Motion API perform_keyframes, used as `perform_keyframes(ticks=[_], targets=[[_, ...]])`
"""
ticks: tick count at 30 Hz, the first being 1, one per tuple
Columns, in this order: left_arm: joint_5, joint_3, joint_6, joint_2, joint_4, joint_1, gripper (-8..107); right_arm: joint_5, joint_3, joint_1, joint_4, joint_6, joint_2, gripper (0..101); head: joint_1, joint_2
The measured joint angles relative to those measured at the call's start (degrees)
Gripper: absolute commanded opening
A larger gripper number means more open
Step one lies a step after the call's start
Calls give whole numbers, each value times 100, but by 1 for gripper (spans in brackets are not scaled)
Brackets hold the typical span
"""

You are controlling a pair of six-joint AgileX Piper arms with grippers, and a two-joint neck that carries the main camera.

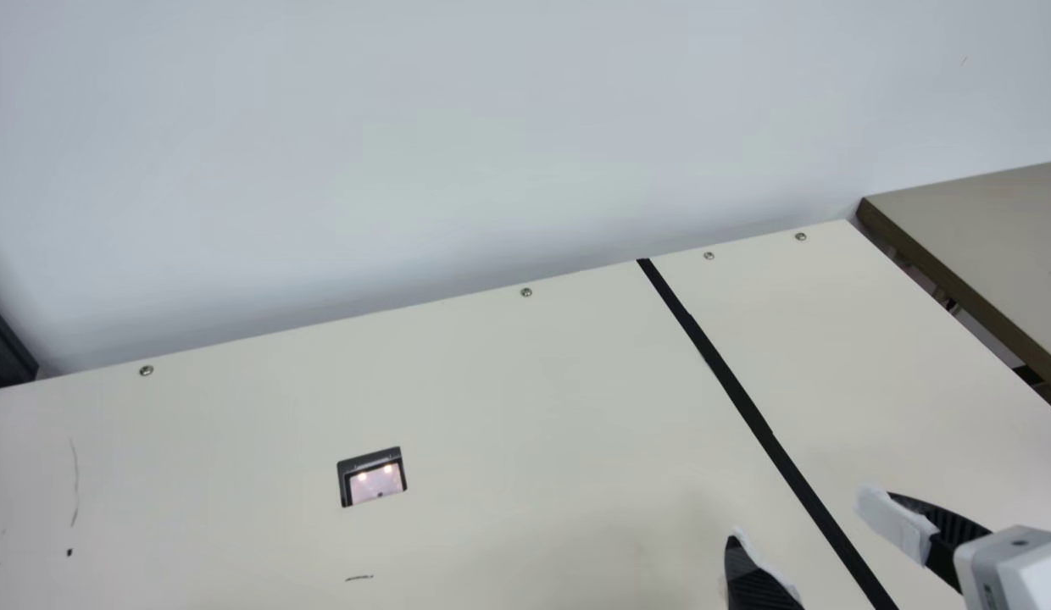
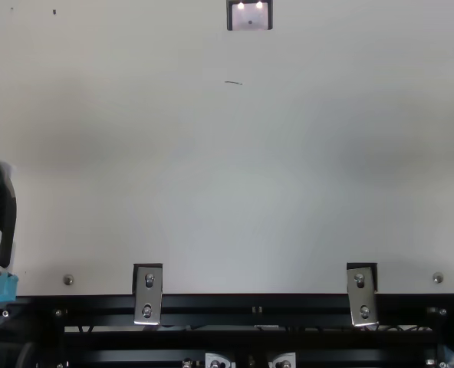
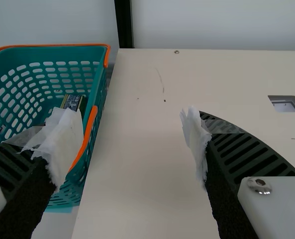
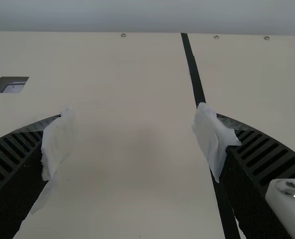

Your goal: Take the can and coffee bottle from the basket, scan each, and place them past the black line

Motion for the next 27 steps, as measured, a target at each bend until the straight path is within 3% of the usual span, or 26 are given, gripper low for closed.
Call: perform_keyframes(ticks=[27], targets=[[0,0,0,0,0,0,90,0,0,0,0,0,0,101,-29,0]])
